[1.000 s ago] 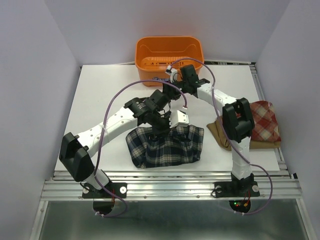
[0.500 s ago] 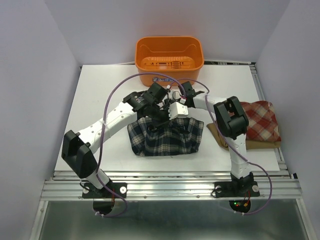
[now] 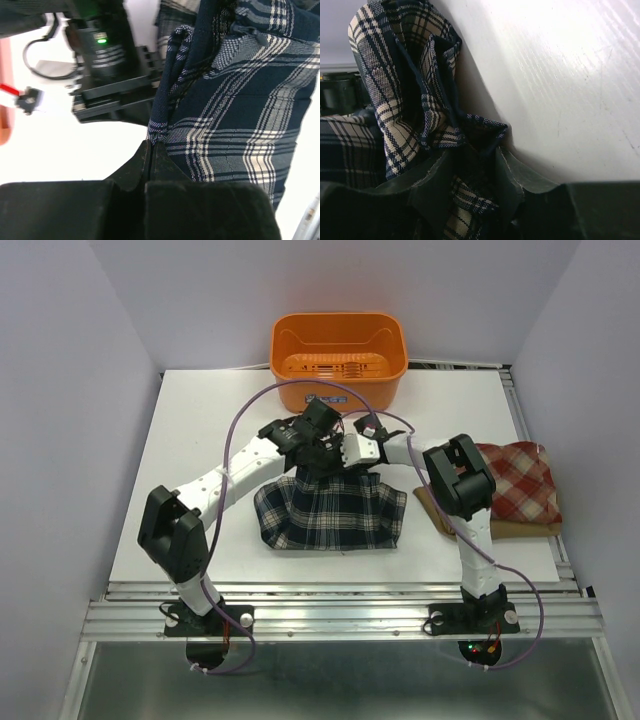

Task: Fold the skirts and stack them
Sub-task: Fold the skirt

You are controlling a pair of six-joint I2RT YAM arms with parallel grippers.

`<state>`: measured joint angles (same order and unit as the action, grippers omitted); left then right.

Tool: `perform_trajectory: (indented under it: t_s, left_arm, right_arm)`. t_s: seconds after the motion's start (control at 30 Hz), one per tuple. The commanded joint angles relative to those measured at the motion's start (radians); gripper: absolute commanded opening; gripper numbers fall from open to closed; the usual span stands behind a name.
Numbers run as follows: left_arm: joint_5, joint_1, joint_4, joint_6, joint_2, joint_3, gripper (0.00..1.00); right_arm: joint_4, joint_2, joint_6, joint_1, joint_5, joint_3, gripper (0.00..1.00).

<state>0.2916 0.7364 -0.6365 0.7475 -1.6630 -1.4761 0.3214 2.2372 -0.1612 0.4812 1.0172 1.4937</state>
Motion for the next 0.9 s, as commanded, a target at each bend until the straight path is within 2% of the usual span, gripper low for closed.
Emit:
perform_trajectory:
  t_s: [0.0,0.33,0.63,0.87]
  left_arm:
    - [-0.069,-0.025,0.165,0.050,0.014,-0.047,0.00]
    - [-0.143,-0.028,0.489,0.062,0.051,0.187,0.00]
    - [-0.192,-0.012,0.806,0.032,0.080,0.474,0.00]
    - [-0.206,0.014,0.911,0.041,0.062,0.565,0.00]
  right_arm:
    - [0.019,-0.018,0.022,0.019,0.044,-0.035,0.43]
    - [0.027,0.001,0.042,0.019,0.076,-0.033,0.42]
    - [0.038,0.053,0.035,0.019,0.080,0.003,0.42]
    - [0.056,0.079,0.038,0.019,0.052,0.030,0.41]
